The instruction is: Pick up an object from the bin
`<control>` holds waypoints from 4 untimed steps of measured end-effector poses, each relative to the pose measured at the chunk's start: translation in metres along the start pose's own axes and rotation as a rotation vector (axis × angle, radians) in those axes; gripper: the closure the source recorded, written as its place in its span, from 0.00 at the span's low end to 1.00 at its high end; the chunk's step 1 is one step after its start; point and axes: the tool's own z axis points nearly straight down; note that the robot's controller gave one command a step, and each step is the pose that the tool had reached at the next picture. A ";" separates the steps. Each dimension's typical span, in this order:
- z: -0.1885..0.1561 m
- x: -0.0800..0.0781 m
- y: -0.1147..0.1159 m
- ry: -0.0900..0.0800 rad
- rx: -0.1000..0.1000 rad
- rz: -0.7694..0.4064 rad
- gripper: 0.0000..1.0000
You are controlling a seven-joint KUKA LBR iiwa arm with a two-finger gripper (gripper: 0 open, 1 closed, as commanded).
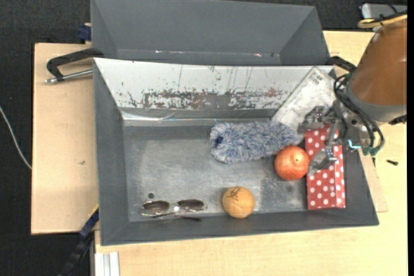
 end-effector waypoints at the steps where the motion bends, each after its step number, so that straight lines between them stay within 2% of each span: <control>1: -0.005 -0.002 0.001 -0.009 0.002 -0.002 0.00; 2: 0.065 -0.052 0.040 -0.004 -0.012 0.001 0.00; 3: 0.057 -0.038 0.025 -0.014 0.002 -0.003 0.00; 4: 0.106 -0.074 0.077 -0.015 0.002 -0.049 0.00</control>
Offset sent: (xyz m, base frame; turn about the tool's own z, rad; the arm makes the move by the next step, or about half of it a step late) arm 0.0612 0.0429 -0.1066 -0.0056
